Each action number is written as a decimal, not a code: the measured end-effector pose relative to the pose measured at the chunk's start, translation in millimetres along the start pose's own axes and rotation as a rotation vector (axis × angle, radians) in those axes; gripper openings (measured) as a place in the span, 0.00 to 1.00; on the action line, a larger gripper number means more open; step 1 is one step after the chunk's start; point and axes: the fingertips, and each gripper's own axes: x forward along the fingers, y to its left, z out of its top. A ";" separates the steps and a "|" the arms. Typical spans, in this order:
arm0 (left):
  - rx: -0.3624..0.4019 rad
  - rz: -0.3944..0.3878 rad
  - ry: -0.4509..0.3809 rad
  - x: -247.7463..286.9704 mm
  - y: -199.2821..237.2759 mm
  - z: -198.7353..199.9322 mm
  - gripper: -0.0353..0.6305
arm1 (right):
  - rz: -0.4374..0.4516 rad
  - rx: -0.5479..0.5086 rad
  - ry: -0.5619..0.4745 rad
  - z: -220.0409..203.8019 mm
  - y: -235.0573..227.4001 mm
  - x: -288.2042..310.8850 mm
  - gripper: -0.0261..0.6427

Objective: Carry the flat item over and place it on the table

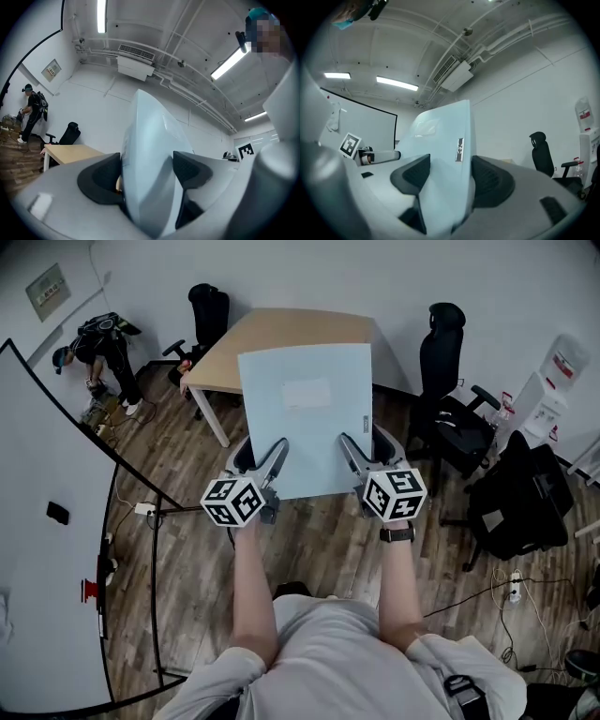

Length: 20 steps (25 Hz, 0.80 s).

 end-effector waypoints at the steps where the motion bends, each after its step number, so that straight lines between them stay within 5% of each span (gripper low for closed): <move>1: -0.004 -0.001 0.002 3.3 0.7 -1.5 0.58 | 0.000 0.002 0.002 -0.9 -3.0 1.7 0.46; 11: -0.015 -0.039 0.005 75.7 35.1 -3.1 0.58 | -0.057 -0.001 -0.037 -2.2 -49.8 56.2 0.46; 20: 0.001 -0.076 -0.020 182.0 126.6 16.4 0.58 | -0.117 -0.027 -0.070 2.8 -95.1 177.6 0.46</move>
